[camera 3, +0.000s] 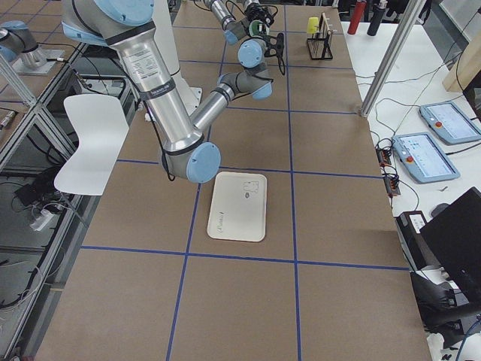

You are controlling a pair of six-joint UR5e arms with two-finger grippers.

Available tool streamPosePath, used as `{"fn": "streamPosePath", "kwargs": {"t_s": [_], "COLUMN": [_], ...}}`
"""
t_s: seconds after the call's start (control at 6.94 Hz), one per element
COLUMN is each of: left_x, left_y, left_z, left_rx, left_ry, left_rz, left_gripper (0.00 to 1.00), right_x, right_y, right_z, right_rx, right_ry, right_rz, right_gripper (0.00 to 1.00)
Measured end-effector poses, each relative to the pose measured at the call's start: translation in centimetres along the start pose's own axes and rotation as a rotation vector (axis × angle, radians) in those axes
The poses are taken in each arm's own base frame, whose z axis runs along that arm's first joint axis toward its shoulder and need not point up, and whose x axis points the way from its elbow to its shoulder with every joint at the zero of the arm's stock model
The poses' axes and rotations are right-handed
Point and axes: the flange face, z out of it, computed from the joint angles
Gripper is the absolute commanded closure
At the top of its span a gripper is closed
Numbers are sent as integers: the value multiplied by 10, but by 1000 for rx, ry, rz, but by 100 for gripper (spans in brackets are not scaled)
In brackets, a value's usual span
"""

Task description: Left arm grabs green cup and hands to right arm on tray

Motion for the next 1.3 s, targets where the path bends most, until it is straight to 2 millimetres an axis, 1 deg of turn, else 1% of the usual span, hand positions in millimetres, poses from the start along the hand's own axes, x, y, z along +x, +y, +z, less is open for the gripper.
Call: {"fn": "streamPosePath", "kwargs": {"t_s": [0.14, 0.29, 0.43, 1.3], "left_x": [0, 0, 0, -1], "left_y": [0, 0, 0, -1], "left_z": [0, 0, 0, -2], "left_rx": [1, 1, 1, 2], "left_ry": [0, -1, -1, -2], "left_rz": [0, 0, 0, 0], "left_gripper": [61, 1, 0, 0], "right_x": [0, 0, 1, 3], "right_y": [0, 1, 2, 4], "right_z": [0, 1, 3, 2], "right_rx": [1, 7, 18, 30], "right_ry": [-1, -4, -8, -11], "right_rz": [0, 1, 4, 7], "right_gripper": [94, 98, 100, 100]}}
